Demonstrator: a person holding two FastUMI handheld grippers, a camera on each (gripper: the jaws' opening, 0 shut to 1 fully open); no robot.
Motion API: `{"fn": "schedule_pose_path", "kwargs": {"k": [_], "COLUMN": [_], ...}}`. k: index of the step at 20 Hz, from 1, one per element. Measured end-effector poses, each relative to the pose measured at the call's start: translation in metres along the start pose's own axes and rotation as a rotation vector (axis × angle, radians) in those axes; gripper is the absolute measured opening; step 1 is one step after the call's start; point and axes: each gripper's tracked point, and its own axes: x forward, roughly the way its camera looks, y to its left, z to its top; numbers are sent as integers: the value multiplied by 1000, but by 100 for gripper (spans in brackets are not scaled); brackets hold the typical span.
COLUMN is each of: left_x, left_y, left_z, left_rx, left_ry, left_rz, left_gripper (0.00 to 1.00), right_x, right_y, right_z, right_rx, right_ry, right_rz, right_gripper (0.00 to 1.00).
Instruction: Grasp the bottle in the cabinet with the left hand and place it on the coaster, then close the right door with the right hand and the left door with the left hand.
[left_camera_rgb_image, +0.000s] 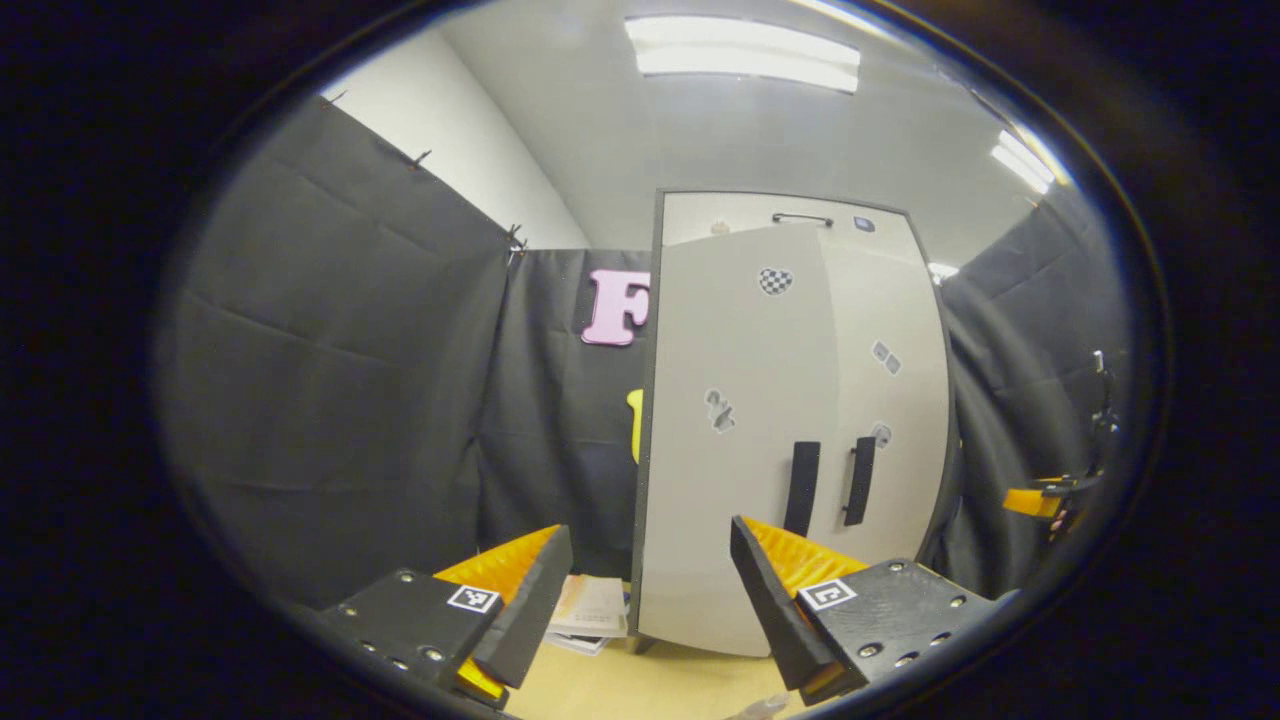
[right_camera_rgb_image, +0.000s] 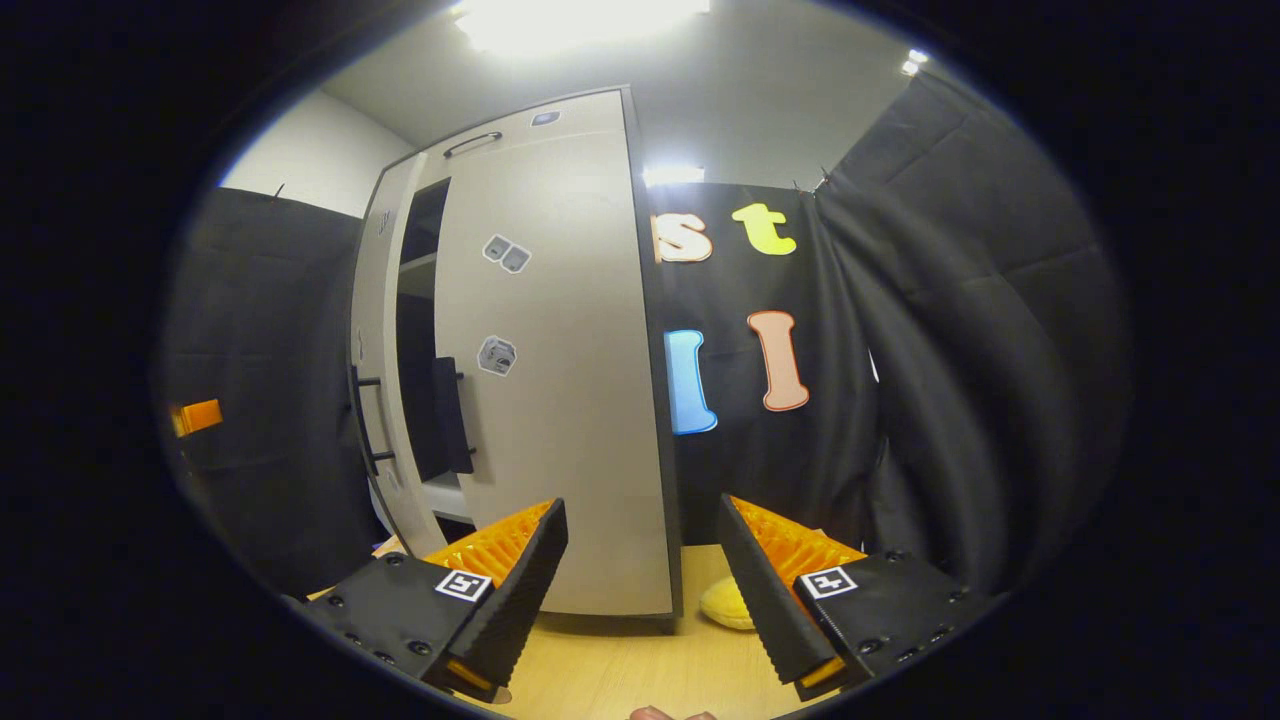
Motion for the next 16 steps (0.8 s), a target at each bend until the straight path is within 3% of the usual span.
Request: {"fn": "schedule_pose_path", "kwargs": {"k": [1, 2, 6, 7, 10, 11, 12, 15, 16], "left_x": [0, 1, 4, 5, 8, 8, 8, 10, 10], "left_y": [0, 1, -2, -2, -6, -6, -6, -8, -7], "left_z": [-1, -1, -6, -6, -8, -9, -10, -11, -11], "left_rx": [-8, 2, 72, 85, 78, 71, 70, 56, 44], "left_ry": [-2, -2, 45, 51, 47, 52, 54, 45, 43], "left_rz": [-9, -16, -22, -21, -47, -53, -57, -65, -62], "left_gripper": [92, 92, 92, 99, 99, 92, 99, 99, 92], "right_x": [-2, -3, -8, -9, -12, -12, -13, -12, -14], "right_y": [-1, -2, 3, 6, 10, 9, 9, 12, 12], "right_z": [-4, -8, -11, -8, 1, 0, -1, -3, -1], "right_rx": [7, 8, 27, 24, 0, -10, -15, -12, -8], "right_ry": [15, 23, 44, 42, 20, 19, 20, 31, 27], "right_rz": [-2, -12, -50, -54, -62, -70, -76, -93, -103], "right_gripper": [92, 96, 96, 96, 96, 96, 96, 96, 96]}}
